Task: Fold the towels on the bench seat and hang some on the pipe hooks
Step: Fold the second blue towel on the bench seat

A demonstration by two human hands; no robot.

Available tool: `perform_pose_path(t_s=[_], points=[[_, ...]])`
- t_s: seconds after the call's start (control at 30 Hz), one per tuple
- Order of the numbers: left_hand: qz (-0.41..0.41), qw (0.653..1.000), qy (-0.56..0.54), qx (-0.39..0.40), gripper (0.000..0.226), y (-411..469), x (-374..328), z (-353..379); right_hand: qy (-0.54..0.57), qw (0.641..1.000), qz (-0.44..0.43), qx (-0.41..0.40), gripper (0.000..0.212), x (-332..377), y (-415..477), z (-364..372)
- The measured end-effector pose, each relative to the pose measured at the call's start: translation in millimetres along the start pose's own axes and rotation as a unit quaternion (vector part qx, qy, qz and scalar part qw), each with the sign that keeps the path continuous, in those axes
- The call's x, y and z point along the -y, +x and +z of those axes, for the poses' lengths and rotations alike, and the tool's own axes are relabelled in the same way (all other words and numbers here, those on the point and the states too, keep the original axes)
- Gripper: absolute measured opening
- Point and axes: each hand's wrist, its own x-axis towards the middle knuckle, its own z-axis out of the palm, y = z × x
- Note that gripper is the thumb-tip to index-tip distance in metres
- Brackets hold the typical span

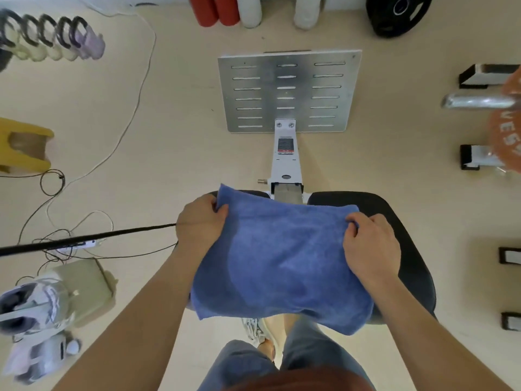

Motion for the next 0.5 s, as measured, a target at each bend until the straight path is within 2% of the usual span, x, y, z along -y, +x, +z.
perform_pose_path(t_s=[0.07, 0.1, 0.27, 0.5], points=[[-0.030, 0.999, 0.009, -0.017, 0.025, 0.4, 6.3, -1.8, 0.001, 1.000, -0.004, -0.002, 0.030, -1.3, 0.0, 0.5], [-0.021, 0.999, 0.007, -0.027, 0.031, -0.9, 6.9, -2.2, 0.003, 1.000, -0.006, -0.002, 0.031, -1.2, -0.4, -0.3], [0.079, 0.995, 0.057, -0.023, 0.032, -37.1, 4.2, -5.5, 0.034, 0.999, -0.021, -0.006, 0.036, -0.1, -1.3, -4.1], [0.178, 0.967, -0.054, -0.176, 0.020, -129.0, 57.7, 16.6, 0.041, 0.996, -0.060, -0.048, 0.037, -15.3, -60.0, -18.4]])
